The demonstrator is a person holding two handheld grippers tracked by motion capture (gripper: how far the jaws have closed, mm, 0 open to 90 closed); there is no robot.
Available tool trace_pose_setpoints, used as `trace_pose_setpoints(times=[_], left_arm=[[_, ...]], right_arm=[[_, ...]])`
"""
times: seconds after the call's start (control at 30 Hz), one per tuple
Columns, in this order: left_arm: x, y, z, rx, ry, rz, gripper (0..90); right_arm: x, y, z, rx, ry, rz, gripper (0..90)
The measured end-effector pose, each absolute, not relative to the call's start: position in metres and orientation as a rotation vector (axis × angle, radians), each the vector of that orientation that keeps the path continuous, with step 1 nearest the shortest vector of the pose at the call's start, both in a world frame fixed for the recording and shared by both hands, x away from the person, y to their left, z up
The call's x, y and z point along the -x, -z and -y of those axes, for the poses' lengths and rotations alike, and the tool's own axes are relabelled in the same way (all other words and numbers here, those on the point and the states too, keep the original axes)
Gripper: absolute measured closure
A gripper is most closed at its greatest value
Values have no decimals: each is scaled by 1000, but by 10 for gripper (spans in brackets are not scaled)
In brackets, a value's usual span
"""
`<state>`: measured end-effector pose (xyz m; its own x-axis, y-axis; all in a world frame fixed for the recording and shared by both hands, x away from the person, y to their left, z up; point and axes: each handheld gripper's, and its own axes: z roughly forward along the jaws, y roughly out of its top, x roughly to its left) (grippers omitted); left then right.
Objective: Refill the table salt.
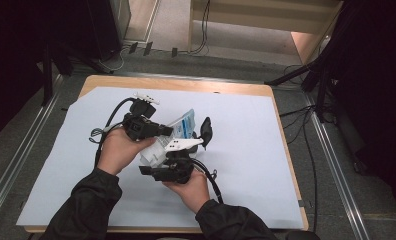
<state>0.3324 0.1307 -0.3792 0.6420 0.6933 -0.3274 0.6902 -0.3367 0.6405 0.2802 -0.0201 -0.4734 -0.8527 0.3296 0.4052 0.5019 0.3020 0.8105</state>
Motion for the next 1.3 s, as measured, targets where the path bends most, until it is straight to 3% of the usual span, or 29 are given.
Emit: trace_pose_setpoints(times=[1.3], left_arm=[[-337, 381, -130, -2104, -5, -1052, 900]], right_arm=[[-286, 475, 21, 784, 1575, 2351, 627]])
